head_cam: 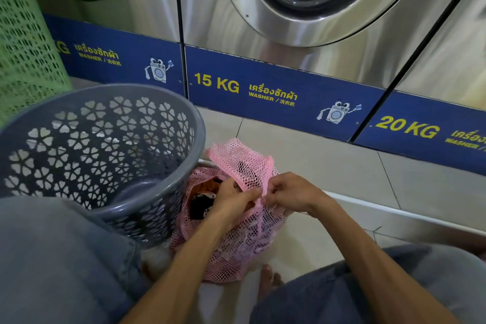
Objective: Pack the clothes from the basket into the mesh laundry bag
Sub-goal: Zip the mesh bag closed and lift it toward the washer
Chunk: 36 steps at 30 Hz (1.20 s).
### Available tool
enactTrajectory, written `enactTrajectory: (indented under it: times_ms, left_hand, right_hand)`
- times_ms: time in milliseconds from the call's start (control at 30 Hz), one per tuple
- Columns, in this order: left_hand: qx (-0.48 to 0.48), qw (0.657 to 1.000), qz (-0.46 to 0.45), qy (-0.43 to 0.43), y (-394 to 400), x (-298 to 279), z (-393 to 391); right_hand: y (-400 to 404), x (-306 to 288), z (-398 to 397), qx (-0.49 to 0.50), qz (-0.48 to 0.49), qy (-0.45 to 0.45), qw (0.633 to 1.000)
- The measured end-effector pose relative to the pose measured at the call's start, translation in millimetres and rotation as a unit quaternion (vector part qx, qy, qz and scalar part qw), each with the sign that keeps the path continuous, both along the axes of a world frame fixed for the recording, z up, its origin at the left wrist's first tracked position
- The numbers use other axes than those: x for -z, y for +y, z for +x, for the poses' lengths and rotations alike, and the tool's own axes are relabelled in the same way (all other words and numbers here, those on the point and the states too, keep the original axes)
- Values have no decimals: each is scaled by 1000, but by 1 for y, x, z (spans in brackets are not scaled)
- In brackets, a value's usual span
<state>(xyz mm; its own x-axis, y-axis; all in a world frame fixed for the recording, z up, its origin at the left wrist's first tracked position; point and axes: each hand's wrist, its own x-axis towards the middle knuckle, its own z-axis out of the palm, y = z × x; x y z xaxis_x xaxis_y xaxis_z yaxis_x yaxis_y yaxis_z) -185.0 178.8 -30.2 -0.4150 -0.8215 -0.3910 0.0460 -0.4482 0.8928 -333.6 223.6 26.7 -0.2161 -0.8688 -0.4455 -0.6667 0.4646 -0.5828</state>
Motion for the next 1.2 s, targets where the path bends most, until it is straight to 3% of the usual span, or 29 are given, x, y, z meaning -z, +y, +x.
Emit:
enactTrajectory:
  times_ms: [100, 167, 233, 333, 467, 733, 1033, 1100, 1200]
  left_hand:
    - [-39, 961, -154, -225, -4, 0, 6]
    - [-30, 925, -227, -302, -9, -7, 11]
    - [45, 903, -266, -334, -11, -18, 14]
    - [171, 891, -278, -316, -6, -32, 14]
    - [235, 874, -306, -295, 4, -30, 16]
    - [226, 844, -364, -322, 9, -12, 14]
    - [212, 868, -314, -322, -10, -18, 31]
    - [158, 872, -306, -347, -19, -21, 40]
    - [68, 858, -313, -400, -32, -28, 56]
  right_hand:
    - [3, -9, -2, 5, 45, -17, 999]
    - [2, -10, -3, 26, 46, -19, 998]
    - [1, -9, -2, 44, 45, -29, 998]
    - [0, -3, 1, 41, 51, -24, 998]
    - [-2, -3, 2, 40, 48, -24, 998]
    - [-1, -5, 3, 12, 62, -11, 998]
    - [-2, 0, -2, -69, 114, 39, 990]
    - [2, -1, -5, -99, 177, 59, 977]
    - [11, 2, -17, -129, 333, 103, 928]
